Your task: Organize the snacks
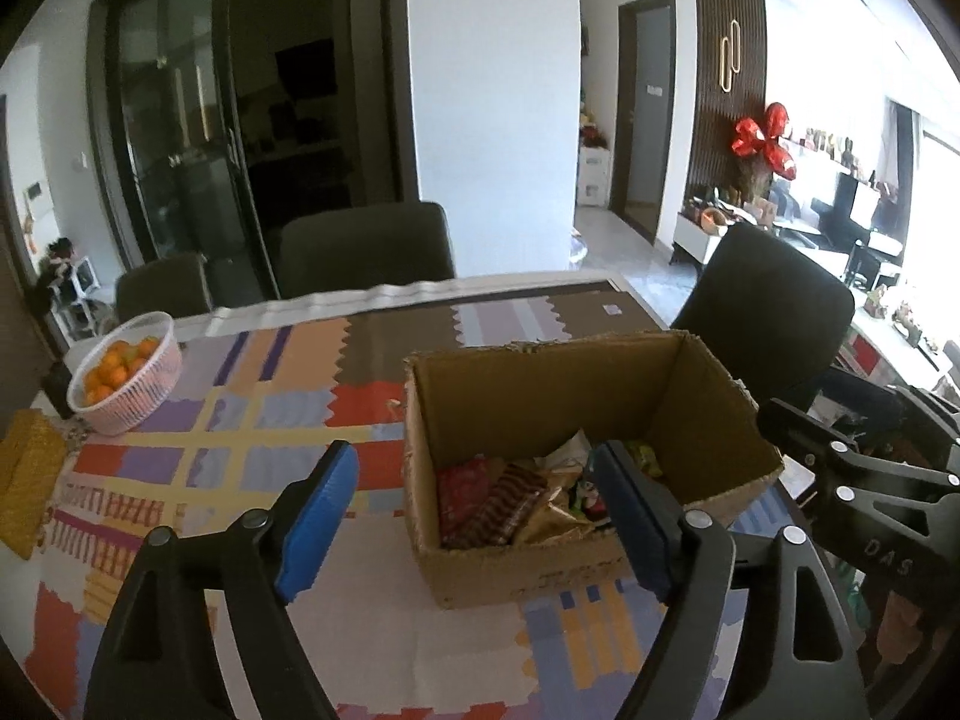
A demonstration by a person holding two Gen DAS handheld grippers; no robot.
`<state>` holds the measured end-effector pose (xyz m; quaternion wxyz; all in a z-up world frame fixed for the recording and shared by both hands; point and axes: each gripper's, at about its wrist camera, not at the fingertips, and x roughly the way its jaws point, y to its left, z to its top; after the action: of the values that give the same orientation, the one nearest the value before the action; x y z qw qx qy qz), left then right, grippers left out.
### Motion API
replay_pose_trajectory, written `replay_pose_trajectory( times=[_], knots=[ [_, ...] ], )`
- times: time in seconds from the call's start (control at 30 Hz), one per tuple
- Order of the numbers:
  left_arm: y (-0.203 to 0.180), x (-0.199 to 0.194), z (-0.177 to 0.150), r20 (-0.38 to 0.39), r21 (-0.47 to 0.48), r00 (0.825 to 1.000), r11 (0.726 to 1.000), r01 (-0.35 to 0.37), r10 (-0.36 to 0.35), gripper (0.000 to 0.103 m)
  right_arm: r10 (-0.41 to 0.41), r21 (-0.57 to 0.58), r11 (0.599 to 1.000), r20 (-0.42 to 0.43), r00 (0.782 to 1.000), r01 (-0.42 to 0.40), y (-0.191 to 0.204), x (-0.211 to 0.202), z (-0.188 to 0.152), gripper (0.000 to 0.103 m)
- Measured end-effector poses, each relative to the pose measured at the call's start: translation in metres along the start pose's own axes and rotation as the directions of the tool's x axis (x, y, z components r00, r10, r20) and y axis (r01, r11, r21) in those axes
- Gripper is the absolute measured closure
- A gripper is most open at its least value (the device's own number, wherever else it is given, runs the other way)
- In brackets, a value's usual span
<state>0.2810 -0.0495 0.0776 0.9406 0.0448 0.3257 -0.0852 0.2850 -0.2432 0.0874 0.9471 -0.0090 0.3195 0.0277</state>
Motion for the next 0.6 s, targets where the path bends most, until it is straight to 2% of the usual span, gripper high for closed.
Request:
replay_pose_trajectory(
  times=[0.27,0.47,0.6],
  knots=[
    [-0.004,-0.041,-0.02,0.093,0.021,0.993,0.997,-0.07,0.068,0.009,-0.04,0.008,0.999,0.07,0.997,0.039,0.0,-0.035,-0.019,0.026],
    [-0.005,-0.064,-0.041,0.122,0.008,0.991,0.998,-0.06,0.058,0.001,-0.054,0.013,0.999,0.09,0.994,0.053,0.001,-0.054,-0.038,0.025],
    [-0.007,-0.074,-0.052,0.139,0.0,0.989,0.998,-0.058,0.058,0.001,-0.038,0.036,0.999,0.081,0.996,0.035,0.0,-0.061,-0.049,0.023]
  ],
)
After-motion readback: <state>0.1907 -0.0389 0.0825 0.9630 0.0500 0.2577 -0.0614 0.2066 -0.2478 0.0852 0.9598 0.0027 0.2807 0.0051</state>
